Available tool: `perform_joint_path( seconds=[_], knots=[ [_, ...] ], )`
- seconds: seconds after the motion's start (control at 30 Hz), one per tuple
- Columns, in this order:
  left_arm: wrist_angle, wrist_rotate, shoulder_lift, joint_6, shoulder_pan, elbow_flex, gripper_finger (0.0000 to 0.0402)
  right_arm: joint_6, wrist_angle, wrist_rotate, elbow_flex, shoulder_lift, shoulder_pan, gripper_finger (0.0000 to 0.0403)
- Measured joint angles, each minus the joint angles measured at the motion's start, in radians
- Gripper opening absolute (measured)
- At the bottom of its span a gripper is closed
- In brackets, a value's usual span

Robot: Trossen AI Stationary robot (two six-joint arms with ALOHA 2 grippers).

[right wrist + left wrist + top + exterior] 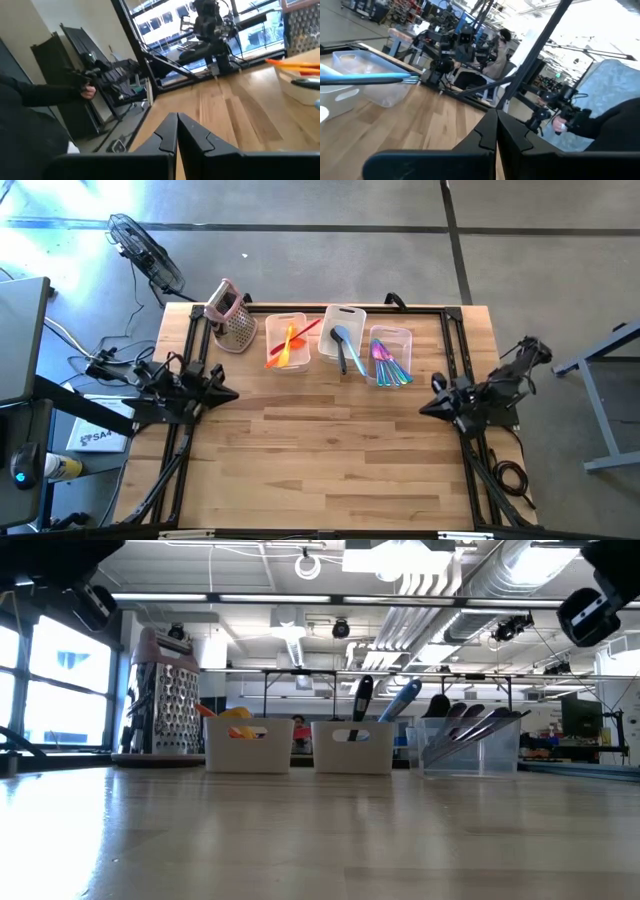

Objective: Pick & Place Kitchen Items
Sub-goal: Return to Home Position

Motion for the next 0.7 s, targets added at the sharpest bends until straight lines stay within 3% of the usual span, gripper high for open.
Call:
perform_joint_path(
  seconds=[0.13, 0.33, 0.7],
  knots=[
    [0.005, -0.017, 0.0, -0.014, 0.0, -0.027, 0.0, 0.011, 0.02, -0.058, -0.045, 0.0, -0.06, 0.0004],
    [0.037, -0.029, 0.0, -0.06, 0.0, -0.069, 0.0, 0.002, 0.197, -0.218, -0.145, 0.0, -0.205, 0.0004],
    [0.112, -0.016, 0.0, -0.056, 0.0, -0.1, 0.0, -0.037, 0.137, -0.427, -0.156, 0.001, -0.518, 0.0004]
  ],
)
